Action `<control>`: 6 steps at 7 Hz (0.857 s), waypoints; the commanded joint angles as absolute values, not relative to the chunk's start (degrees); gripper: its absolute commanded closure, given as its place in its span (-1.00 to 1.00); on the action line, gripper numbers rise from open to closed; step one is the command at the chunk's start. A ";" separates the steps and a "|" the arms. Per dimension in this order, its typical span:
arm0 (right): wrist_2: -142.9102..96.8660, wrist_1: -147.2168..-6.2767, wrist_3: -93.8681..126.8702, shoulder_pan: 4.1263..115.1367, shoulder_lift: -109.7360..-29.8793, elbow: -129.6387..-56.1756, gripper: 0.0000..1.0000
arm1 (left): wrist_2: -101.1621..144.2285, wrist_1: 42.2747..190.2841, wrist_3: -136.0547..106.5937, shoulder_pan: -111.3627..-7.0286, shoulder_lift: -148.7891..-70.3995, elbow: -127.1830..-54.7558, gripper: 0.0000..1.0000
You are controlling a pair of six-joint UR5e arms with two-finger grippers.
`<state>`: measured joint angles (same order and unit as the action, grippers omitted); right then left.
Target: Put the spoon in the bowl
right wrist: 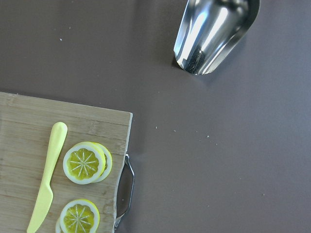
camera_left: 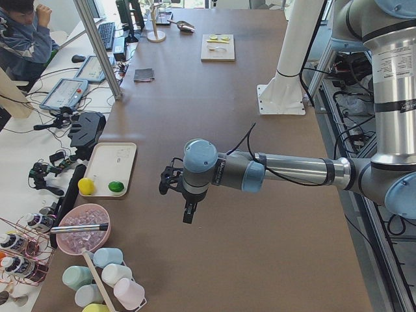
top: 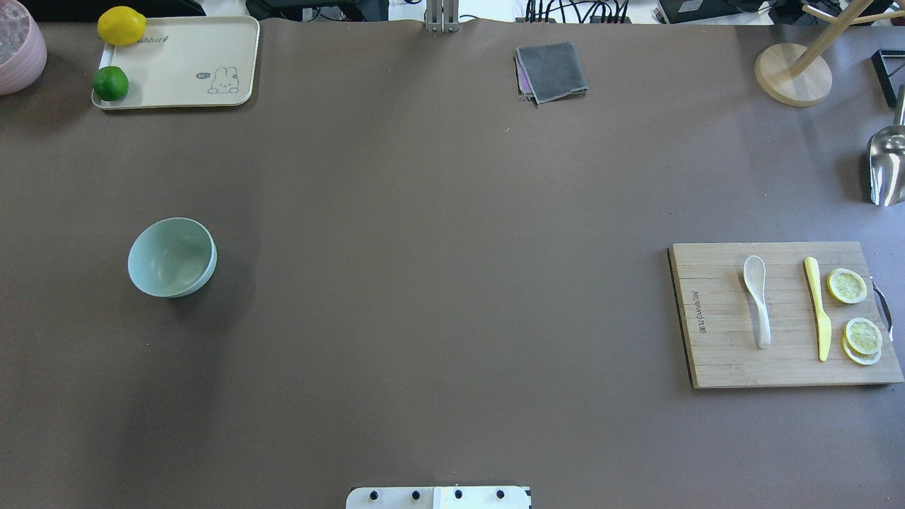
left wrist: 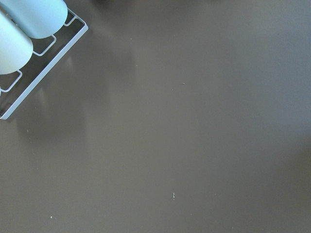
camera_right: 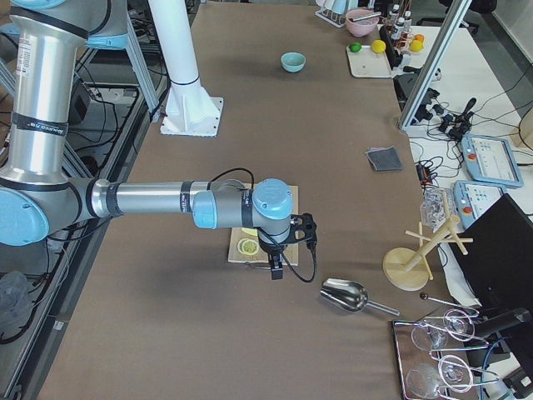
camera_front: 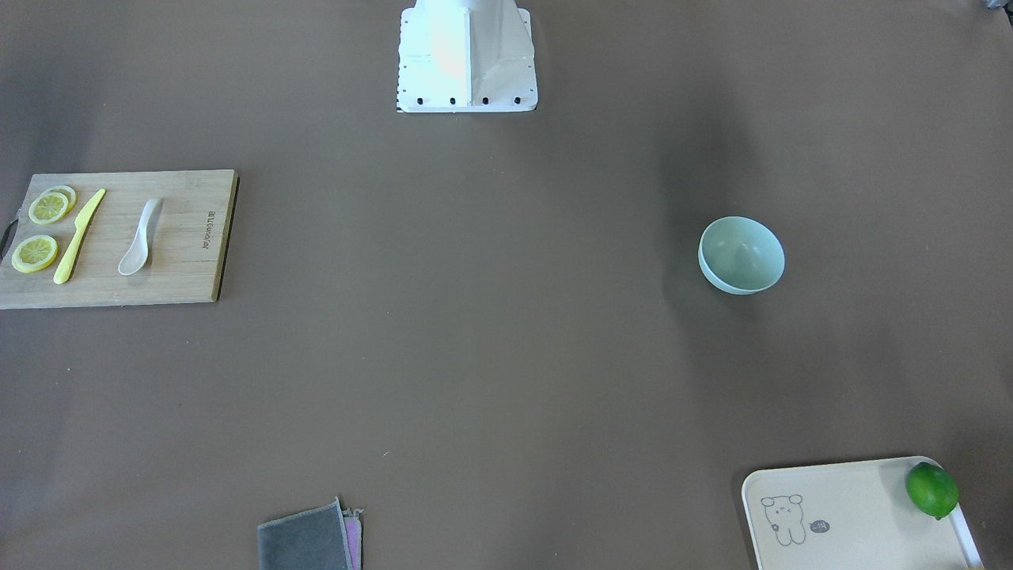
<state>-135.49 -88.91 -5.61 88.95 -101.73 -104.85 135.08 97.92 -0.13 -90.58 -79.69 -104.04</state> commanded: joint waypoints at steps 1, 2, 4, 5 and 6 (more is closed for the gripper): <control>-135.35 -88.94 -5.80 88.95 -101.78 -104.68 -1.00 | 135.18 93.89 -0.18 -90.62 -79.72 -104.41 -0.96; -135.35 -88.86 -5.80 88.95 -101.78 -104.68 -1.00 | 135.26 93.26 -0.09 -90.62 -79.63 -104.07 -0.96; -135.35 -88.86 -6.06 88.95 -101.78 -104.68 -1.00 | 135.18 90.80 -0.09 -90.53 -79.63 -104.06 -0.96; -135.35 -88.86 -6.06 88.95 -101.78 -104.76 -1.00 | 135.26 90.70 -0.26 -90.44 -79.72 -104.06 -0.96; -135.44 -88.86 -6.06 88.95 -101.78 -104.94 -1.00 | 135.18 87.48 -0.44 -90.35 -79.89 -104.41 -0.96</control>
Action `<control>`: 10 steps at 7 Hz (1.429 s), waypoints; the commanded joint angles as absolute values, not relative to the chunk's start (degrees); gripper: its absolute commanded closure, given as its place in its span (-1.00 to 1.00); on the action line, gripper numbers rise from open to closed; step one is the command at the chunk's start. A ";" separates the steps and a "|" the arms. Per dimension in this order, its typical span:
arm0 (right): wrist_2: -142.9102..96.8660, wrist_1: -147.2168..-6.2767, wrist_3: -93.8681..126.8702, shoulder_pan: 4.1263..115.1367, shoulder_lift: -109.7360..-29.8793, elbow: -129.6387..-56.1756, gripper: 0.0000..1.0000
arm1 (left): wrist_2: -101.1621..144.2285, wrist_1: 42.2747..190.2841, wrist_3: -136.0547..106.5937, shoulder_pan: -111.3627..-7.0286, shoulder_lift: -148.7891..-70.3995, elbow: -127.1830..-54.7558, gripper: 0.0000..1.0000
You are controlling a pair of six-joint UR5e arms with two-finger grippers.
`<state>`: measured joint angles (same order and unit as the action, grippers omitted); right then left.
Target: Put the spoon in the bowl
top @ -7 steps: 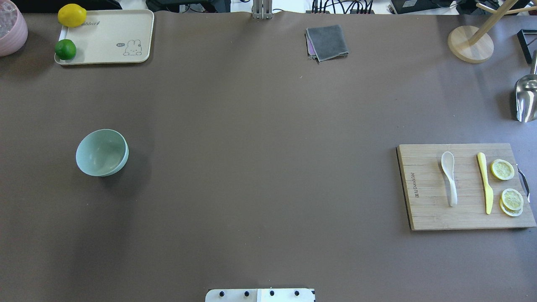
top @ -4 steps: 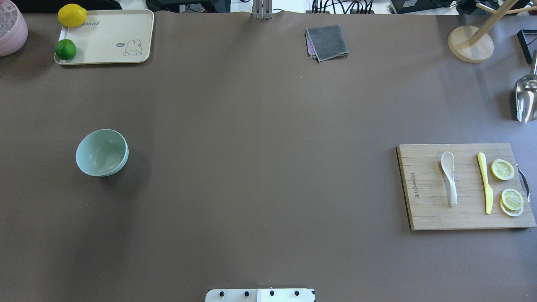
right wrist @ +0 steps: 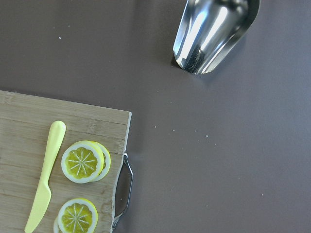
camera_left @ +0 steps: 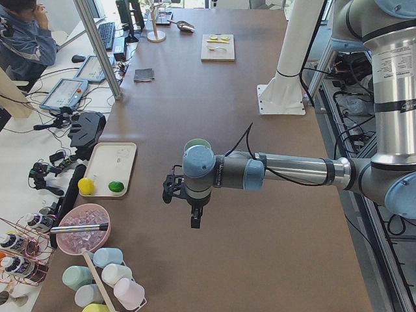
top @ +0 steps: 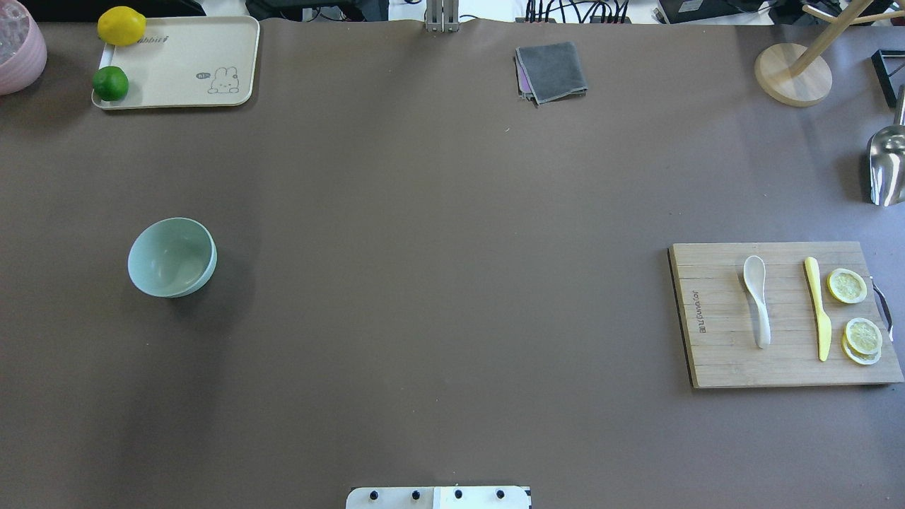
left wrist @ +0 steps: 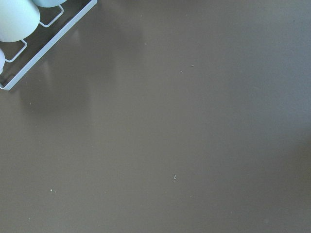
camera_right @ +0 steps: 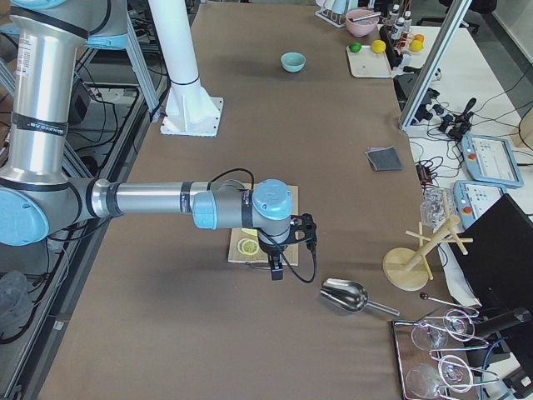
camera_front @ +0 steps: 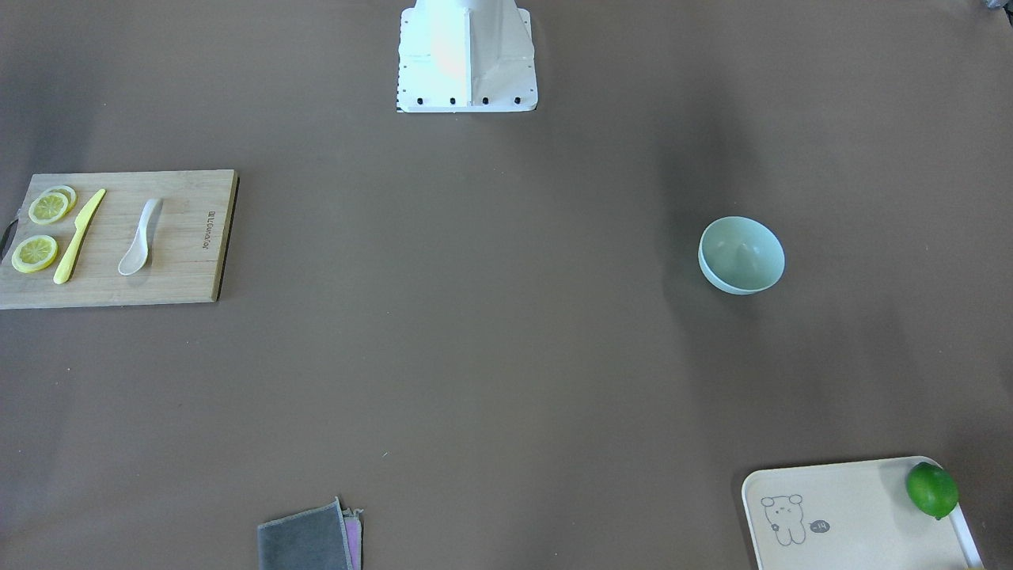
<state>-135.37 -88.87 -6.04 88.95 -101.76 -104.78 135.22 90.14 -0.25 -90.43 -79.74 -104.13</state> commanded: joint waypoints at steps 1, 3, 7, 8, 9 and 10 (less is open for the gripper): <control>-135.35 -88.86 -6.15 88.95 -101.69 -104.94 -1.00 | 134.91 82.67 -0.44 -90.35 -81.02 -104.59 -0.96; -135.35 -88.86 -6.15 88.95 -101.78 -104.94 -1.00 | 134.56 82.00 -0.35 -90.35 -81.22 -104.33 -0.96; -135.44 -88.86 -5.63 88.95 -101.86 -104.68 -1.00 | 135.26 82.27 -0.17 -90.27 -81.12 -105.29 -0.96; -135.70 -88.68 -5.71 88.95 -102.21 -104.76 -1.00 | 135.35 82.61 -0.26 -90.26 -80.69 -105.99 -0.96; -135.62 -88.68 -5.71 88.86 -102.22 -104.85 -1.00 | 135.61 82.70 0.17 -90.26 -80.07 -107.91 -0.96; -136.05 -88.68 -5.63 88.77 -101.96 -104.94 -1.00 | 135.79 82.62 -0.26 -90.26 -80.07 -108.97 -0.96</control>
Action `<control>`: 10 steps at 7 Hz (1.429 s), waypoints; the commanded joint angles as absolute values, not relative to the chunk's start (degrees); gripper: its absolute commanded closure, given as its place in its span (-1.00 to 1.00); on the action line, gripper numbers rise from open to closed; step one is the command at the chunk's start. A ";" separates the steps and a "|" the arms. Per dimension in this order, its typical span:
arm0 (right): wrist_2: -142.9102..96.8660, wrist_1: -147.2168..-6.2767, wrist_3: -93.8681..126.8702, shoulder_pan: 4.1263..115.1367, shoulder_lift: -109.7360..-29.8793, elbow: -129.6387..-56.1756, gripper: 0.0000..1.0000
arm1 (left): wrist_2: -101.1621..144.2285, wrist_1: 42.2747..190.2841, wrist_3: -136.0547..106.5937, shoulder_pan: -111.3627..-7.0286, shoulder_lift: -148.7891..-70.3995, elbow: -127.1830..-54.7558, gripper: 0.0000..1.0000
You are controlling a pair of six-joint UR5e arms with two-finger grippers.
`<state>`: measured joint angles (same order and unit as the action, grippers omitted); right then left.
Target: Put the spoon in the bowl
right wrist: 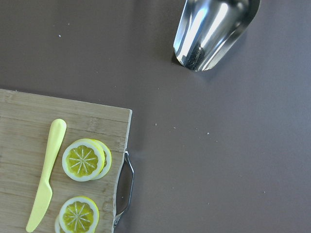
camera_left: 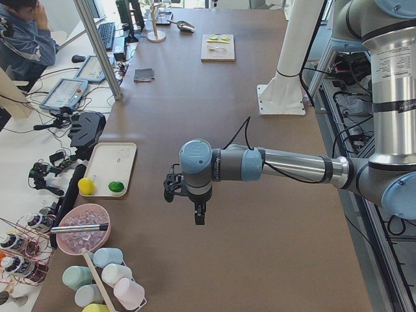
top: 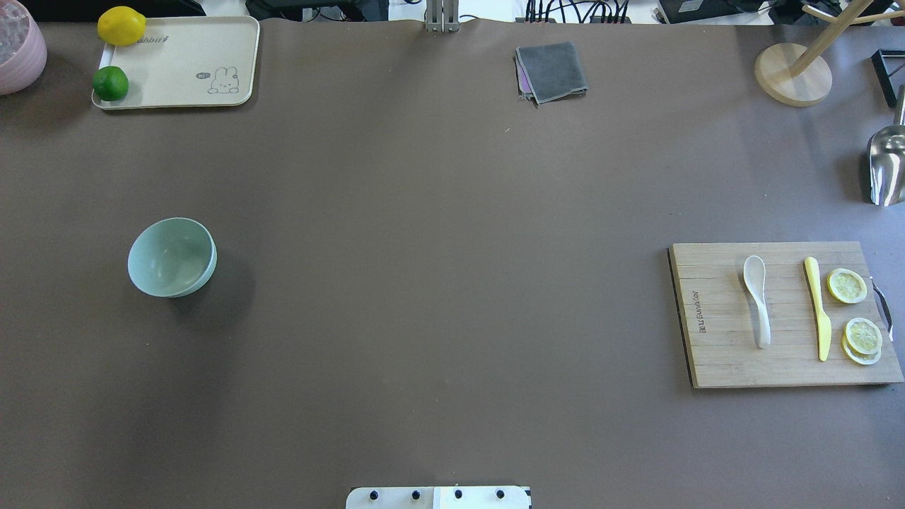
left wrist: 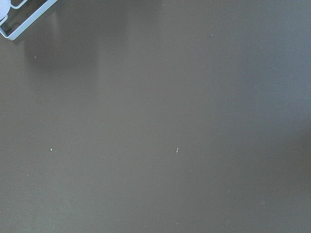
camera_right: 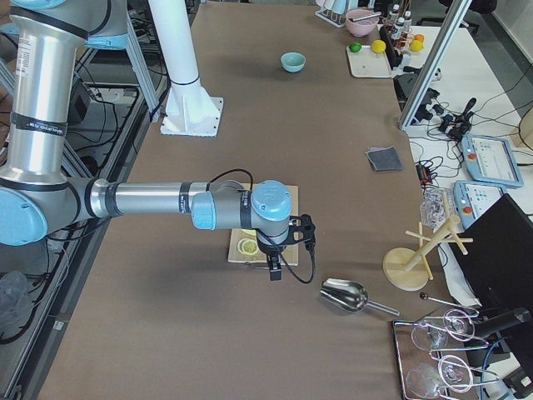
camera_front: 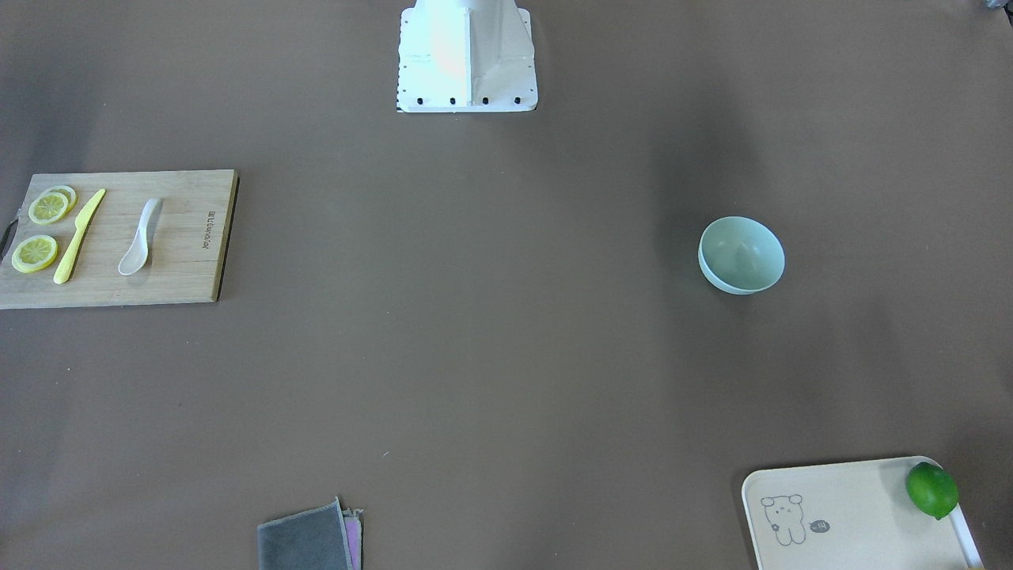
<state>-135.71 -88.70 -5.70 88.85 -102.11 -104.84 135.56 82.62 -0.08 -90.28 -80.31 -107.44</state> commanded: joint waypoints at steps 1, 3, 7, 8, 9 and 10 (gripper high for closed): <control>-136.14 -88.77 -4.58 88.16 -101.78 -105.03 -1.00 | 136.40 84.79 -0.61 -90.00 -80.07 -110.12 -0.96; -136.14 -88.77 6.79 83.08 -101.78 -109.66 -1.00 | 137.29 93.82 -8.38 -83.45 -80.51 -109.86 -0.96; -136.49 -82.21 14.54 74.73 -101.78 -112.50 -1.00 | 129.08 107.92 -39.86 -57.11 -87.95 -109.16 -0.83; -136.41 -78.87 18.94 72.88 -101.86 -112.50 -1.00 | 127.46 108.10 -40.25 -54.95 -91.28 -105.94 -0.83; -136.41 -76.66 21.25 71.03 -101.87 -112.50 -1.00 | 127.35 109.32 -40.17 -54.76 -94.10 -101.73 -0.83; -136.41 -76.21 22.14 69.88 -101.87 -112.59 -1.00 | 127.35 112.82 -40.34 -53.71 -94.65 -98.99 -0.83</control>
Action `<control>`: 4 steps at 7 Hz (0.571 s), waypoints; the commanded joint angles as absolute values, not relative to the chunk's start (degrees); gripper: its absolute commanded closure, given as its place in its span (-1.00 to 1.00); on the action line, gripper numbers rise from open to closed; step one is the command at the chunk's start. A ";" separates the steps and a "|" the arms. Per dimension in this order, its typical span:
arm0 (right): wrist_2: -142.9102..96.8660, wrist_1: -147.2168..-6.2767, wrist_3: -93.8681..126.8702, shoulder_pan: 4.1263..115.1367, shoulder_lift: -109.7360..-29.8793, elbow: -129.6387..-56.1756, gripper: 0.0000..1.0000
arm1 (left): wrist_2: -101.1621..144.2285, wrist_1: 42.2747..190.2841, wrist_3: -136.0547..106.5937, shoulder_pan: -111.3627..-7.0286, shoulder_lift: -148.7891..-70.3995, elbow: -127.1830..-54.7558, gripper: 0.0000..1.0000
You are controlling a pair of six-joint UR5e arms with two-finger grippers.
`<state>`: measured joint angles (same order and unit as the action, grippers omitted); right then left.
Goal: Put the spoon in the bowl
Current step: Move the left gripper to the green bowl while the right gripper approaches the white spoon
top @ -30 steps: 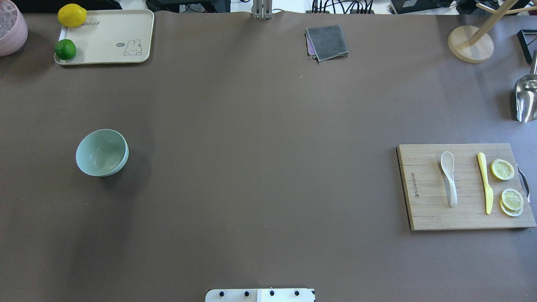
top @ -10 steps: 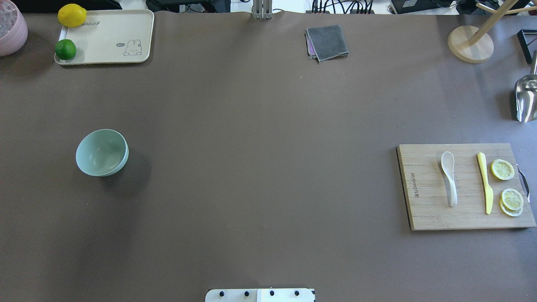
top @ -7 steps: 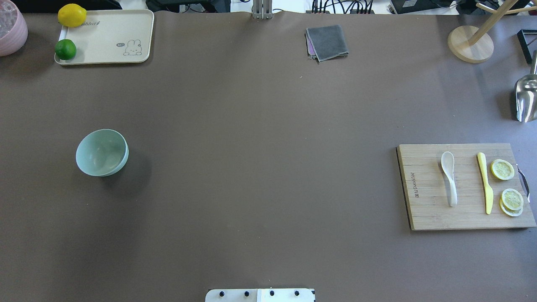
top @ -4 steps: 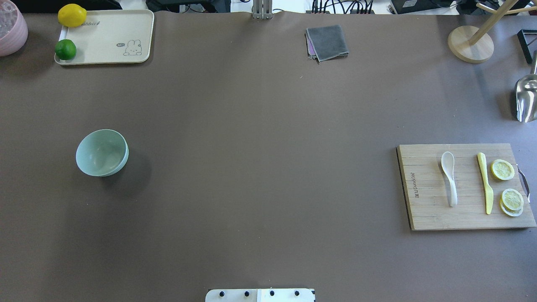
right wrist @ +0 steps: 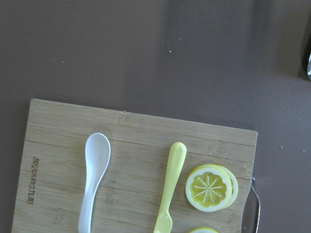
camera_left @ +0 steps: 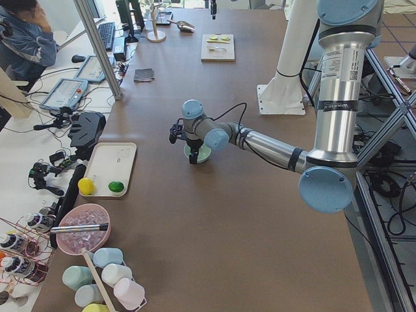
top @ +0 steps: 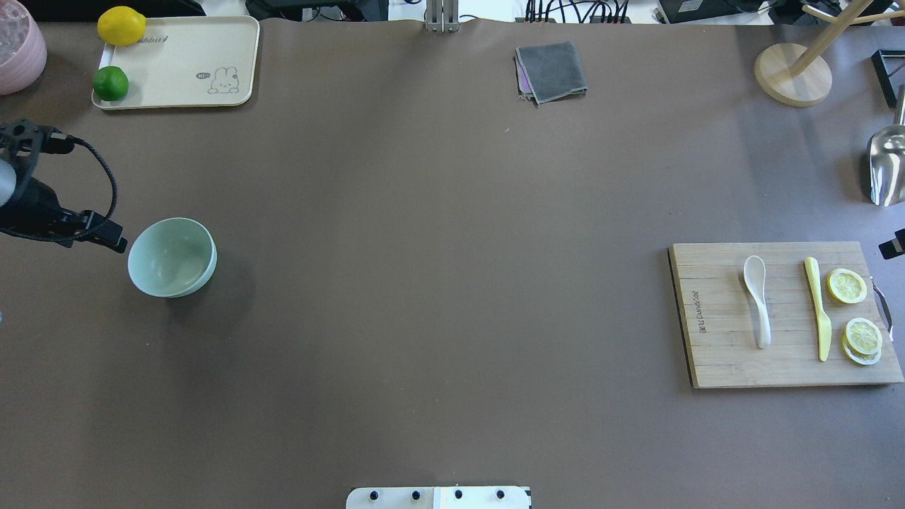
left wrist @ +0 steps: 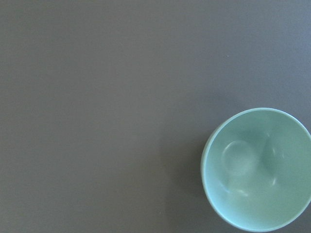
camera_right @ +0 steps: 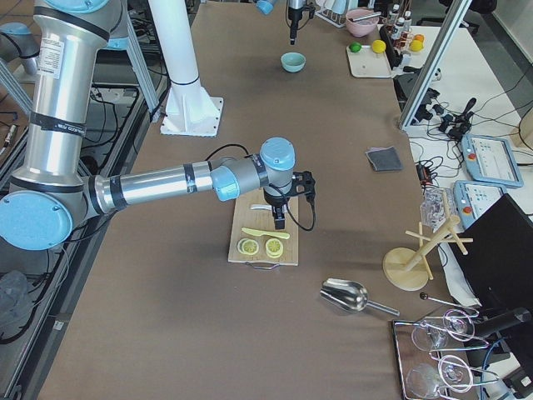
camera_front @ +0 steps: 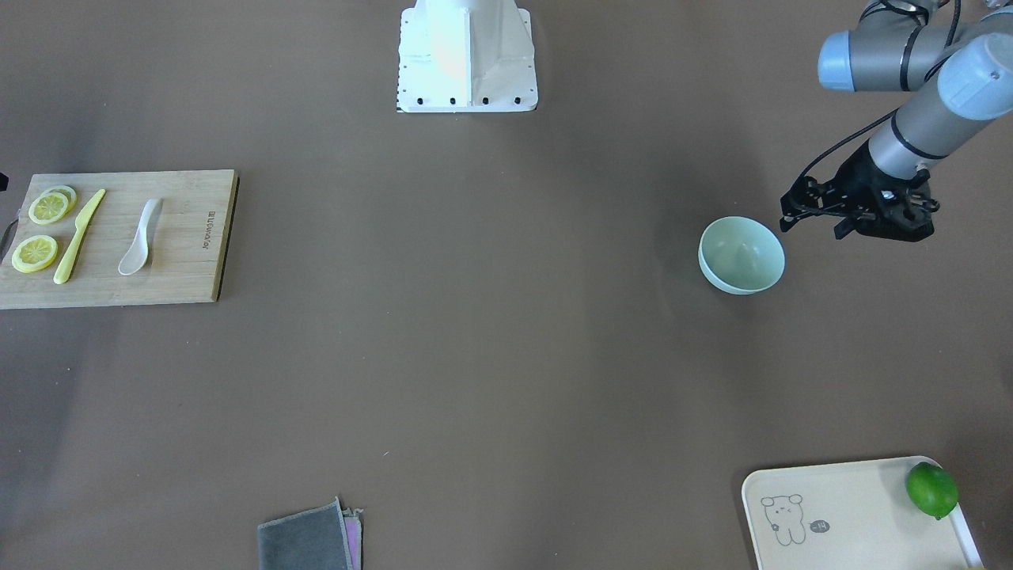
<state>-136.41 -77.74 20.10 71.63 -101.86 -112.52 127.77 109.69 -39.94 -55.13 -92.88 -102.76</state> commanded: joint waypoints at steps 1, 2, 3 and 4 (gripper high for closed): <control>-136.41 -74.29 22.24 67.96 -101.87 -112.50 -1.00 | 127.35 113.20 -40.34 -53.18 -96.40 -97.05 -0.83; -136.41 -73.83 23.02 66.81 -101.87 -112.59 -1.00 | 127.35 113.29 -40.34 -53.17 -97.46 -95.55 -0.78; -136.32 -72.61 24.51 65.84 -101.78 -112.67 -1.00 | 127.27 113.29 -40.25 -53.17 -97.56 -95.10 -0.69; -136.32 -71.81 25.13 65.31 -101.78 -112.68 -1.00 | 126.48 113.29 -40.17 -52.83 -97.56 -94.66 -0.61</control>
<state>-136.35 -72.95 24.06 66.24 -101.81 -112.64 127.09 113.23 -40.26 -53.12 -97.34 -95.40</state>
